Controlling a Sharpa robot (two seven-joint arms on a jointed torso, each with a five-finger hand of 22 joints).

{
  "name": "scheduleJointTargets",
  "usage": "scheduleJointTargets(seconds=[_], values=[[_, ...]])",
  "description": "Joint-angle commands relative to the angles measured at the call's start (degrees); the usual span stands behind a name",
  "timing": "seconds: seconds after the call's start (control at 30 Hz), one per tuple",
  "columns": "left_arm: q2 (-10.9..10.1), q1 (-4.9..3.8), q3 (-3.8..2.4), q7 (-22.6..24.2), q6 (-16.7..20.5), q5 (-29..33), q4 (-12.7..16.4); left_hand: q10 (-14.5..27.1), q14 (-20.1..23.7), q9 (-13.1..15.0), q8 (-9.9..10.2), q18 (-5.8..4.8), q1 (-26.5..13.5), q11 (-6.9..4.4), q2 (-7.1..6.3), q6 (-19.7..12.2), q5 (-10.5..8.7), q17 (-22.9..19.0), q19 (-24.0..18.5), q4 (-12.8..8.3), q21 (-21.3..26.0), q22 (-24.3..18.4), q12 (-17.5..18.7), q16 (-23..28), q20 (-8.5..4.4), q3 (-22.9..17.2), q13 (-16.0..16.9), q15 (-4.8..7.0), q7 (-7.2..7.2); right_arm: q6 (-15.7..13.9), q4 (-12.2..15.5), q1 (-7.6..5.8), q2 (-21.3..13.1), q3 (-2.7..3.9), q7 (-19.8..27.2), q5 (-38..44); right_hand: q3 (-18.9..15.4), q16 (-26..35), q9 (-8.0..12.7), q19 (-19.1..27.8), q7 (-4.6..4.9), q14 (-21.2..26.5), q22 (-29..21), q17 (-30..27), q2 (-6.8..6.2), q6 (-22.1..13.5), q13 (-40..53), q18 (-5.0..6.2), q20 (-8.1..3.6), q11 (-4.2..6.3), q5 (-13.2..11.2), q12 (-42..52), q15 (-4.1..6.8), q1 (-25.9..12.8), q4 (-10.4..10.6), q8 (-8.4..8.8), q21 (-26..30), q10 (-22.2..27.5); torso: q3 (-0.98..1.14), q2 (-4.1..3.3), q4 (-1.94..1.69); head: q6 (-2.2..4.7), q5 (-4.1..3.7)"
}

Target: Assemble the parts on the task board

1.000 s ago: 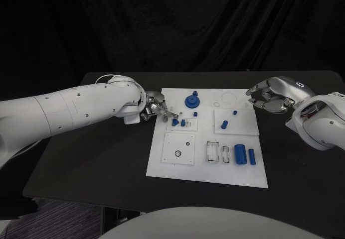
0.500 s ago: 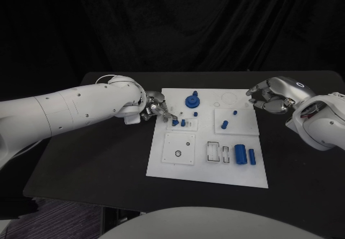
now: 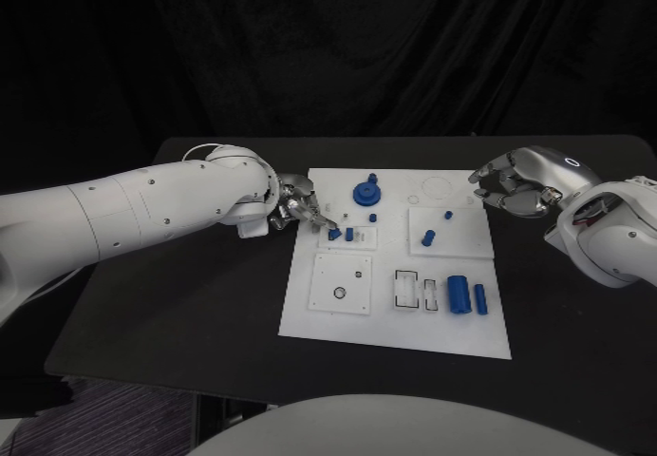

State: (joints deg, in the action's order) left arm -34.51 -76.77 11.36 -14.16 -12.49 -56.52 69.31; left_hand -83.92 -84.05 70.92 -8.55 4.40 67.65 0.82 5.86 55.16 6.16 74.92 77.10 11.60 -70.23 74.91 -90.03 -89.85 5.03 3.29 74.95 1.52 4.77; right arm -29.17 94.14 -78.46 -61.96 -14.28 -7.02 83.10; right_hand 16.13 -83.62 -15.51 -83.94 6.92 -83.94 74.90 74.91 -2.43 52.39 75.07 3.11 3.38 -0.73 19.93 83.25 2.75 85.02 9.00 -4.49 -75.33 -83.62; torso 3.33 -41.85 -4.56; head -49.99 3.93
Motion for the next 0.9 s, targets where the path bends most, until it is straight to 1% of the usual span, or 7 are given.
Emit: scheduleJointTargets(seconds=[0.03,0.1,0.13,0.43,0.47,0.5,0.9], values=[[0.6,1.42,0.78,-1.26,-1.43,0.0,0.25,-6.08,-5.95,-0.37,0.64,0.34,1.04,-0.04,0.1,-0.39,1.12,15.08,0.18,-0.66,-0.19,8.84,0.03,-0.15,-0.19,-0.17,15.05,0.11,-0.37,0.5,0.03,0.15,-0.02,0.03,-0.47,0.15,0.19,0.16,0.08,-0.23,-0.34,-4.39,10.42,8.51,0.11,-0.03,6.64,0.31,-0.32,0.05,0.28,-0.31,0.45,-0.13,0.0,0.38,0.36,0.49,0.0,-0.02,0.0,-0.01,0.02],[0.55,1.46,0.78,-1.21,-1.49,0.0,0.23,-6.08,-5.95,-0.58,0.85,0.35,1.7,-0.09,0.36,-0.51,2.67,15.08,0.13,-1.06,-0.11,8.82,0.03,-0.15,-0.25,-0.55,15.05,0.15,-0.43,0.57,0.03,0.15,-0.02,0.03,-0.49,0.15,0.19,0.16,0.08,-0.23,-0.34,-4.39,10.42,8.51,0.11,-0.03,6.64,0.31,-0.32,0.05,0.28,-0.31,0.45,-0.13,0.0,0.38,0.36,0.49,0.01,-0.02,-0.01,-0.01,0.02],[0.52,1.47,0.78,-1.2,-1.51,0.0,0.22,-6.08,-5.95,-0.75,1.04,0.39,2.34,-0.13,0.52,-0.65,4.03,15.08,0.02,-1.44,0.04,8.78,0.03,-0.15,-0.29,-0.92,15.05,0.19,-0.48,0.6,0.03,0.15,-0.02,0.03,-0.5,0.15,0.27,0.25,0.08,-0.22,-0.34,-4.36,10.41,8.42,0.11,0.03,6.6,0.32,-0.32,0.05,0.28,-0.34,0.45,-0.08,-0.09,0.35,0.4,0.52,0.0,-0.02,-0.02,-0.01,0.02],[-0.17,1.53,0.78,-0.68,-1.64,0.0,0.34,-6.08,-5.95,-1.69,1.96,0.49,4.64,-0.21,0.79,-1.08,8.84,15.08,-0.38,-2.57,0.57,8.64,0.03,-0.15,-0.37,-2.5,15.05,0.24,-0.54,0.96,0.04,0.15,-0.04,0.03,-0.59,0.15,0.31,0.33,0.07,-0.14,-0.34,-4.34,10.35,8.34,0.11,0.08,6.49,0.36,-0.32,0.05,0.29,-0.44,0.44,-0.06,-0.14,0.33,0.61,0.61,0.0,0.0,-0.02,-0.01,0.21],[-0.24,1.54,0.78,-0.6,-1.61,0.0,0.39,-6.08,-5.95,-2.0,2.3,0.49,5.49,-0.21,0.79,-1.3,10.28,15.08,-0.42,-3.1,0.61,8.63,0.03,-0.15,-0.39,-3.14,15.05,0.26,-0.54,0.98,0.04,0.15,-0.05,0.03,-0.6,0.15,0.31,0.33,0.07,-0.14,-0.34,-4.34,10.35,8.34,0.11,0.08,6.49,0.36,-0.32,0.05,0.29,-0.44,0.44,-0.06,-0.14,0.33,0.61,0.61,0.0,0.0,-0.03,-0.01,0.19],[-0.37,1.54,0.78,-0.43,-1.53,0.0,0.47,-6.08,-5.95,-2.26,2.58,0.5,6.03,-0.21,0.75,-1.44,10.68,15.08,-0.47,-3.44,0.67,8.62,0.03,-0.15,-0.39,-3.62,15.05,0.25,-0.52,1.03,0.04,0.15,-0.06,0.03,-0.62,0.15,0.31,0.33,0.07,-0.14,-0.34,-4.34,10.35,8.34,0.11,0.08,6.49,0.36,-0.32,0.05,0.29,-0.44,0.44,-0.06,-0.14,0.33,0.61,0.61,0.02,0.01,-0.04,-0.01,0.19],[-1.71,1.57,0.78,1.88,-0.13,0.0,1.46,-6.08,-5.95,-4.04,3.91,0.52,5.7,0.11,0.44,-1.63,10.77,15.08,-0.69,-2.85,0.94,8.55,0.03,-0.15,-0.23,-4.78,15.05,0.02,-0.06,1.59,0.08,0.15,-0.16,0.03,-0.87,0.15,0.36,0.45,0.06,-0.09,-0.35,-4.3,10.31,8.23,0.12,0.15,6.43,0.39,-0.32,0.05,0.28,-0.5,0.44,-0.06,-0.17,0.29,0.74,0.66,-0.02,-0.04,-0.07,-0.01,0.37]])
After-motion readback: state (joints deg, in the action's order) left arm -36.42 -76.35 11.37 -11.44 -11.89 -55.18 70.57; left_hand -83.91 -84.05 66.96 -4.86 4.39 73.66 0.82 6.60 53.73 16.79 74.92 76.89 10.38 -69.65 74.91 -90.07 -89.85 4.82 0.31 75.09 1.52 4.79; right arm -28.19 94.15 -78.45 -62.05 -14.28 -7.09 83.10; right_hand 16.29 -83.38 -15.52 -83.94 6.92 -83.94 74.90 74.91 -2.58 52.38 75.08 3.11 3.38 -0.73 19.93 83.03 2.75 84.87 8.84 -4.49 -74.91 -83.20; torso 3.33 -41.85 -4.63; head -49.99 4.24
